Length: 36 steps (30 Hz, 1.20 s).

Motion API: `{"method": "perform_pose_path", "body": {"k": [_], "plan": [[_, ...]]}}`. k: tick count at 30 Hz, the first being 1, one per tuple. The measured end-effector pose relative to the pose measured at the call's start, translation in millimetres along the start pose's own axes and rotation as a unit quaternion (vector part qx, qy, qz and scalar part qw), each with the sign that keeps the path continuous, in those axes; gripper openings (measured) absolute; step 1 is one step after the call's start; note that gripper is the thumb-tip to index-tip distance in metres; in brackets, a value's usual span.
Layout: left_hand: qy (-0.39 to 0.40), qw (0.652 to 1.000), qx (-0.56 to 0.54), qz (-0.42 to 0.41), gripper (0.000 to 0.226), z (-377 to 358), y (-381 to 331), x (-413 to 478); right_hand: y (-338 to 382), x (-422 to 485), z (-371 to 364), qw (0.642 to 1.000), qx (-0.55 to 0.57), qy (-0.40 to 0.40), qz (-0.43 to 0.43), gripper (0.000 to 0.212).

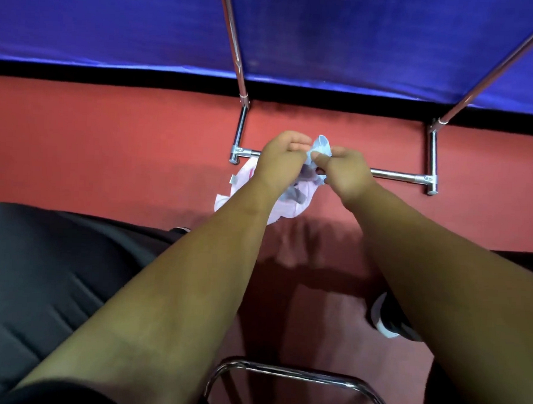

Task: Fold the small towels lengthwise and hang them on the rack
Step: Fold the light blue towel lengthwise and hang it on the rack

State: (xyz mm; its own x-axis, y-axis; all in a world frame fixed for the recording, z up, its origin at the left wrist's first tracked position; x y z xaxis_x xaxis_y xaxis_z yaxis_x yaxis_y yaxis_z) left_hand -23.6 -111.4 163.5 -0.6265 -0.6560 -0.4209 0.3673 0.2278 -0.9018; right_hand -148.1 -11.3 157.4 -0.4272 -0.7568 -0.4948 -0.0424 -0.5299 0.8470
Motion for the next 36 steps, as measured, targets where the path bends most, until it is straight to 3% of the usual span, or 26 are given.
{"method": "perform_pose_path", "body": {"k": [3,5,8,12,14,17,23,31,36], "plan": [[0.037,0.996,0.054,-0.056,0.027,-12,-40,-18,34,-23,23,0.998,0.053,-0.006,0.026,0.023],[0.045,0.990,0.101,-0.088,0.029,-16,-70,-27,59,-37,37,0.998,0.035,-0.014,0.042,0.017],[0.043,0.978,0.153,-0.133,0.030,-16,-122,-44,103,-62,56,0.995,-0.002,-0.035,0.089,0.026],[0.035,0.955,0.228,-0.189,0.016,-11,-192,-70,156,-102,82,0.988,-0.038,-0.049,0.145,0.035],[0.030,0.949,0.238,-0.204,0.007,-9,-222,-82,179,-124,97,0.981,-0.075,-0.072,0.164,0.032],[0.015,0.949,0.218,-0.226,0.013,-10,-258,-104,202,-154,115,0.970,-0.103,-0.122,0.182,0.034],[0.012,0.951,0.164,-0.263,0.013,-31,-249,-123,182,-180,117,0.961,-0.104,-0.185,0.179,0.043],[0.005,0.963,0.168,-0.210,0.024,-38,-244,-111,172,-160,114,0.963,-0.183,-0.167,0.104,0.019],[-0.047,0.948,0.172,-0.263,0.021,-17,-259,-108,175,-141,121,0.947,-0.258,-0.170,0.093,0.014]]}}
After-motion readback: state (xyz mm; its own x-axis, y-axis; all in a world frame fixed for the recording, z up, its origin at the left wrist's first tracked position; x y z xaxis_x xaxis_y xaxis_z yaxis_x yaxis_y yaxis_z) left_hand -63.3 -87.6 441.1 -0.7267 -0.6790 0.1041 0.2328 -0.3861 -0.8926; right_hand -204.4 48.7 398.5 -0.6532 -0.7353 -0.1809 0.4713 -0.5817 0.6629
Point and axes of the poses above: each hand's wrist, its own x-axis towards the middle knuckle, its own z-axis out of the back of the hand, y = z × x, the point moved 8 cm from there along x, towards the middle knuckle, and after that the axes turned 11 degrees about y, right-handed, at the moved point
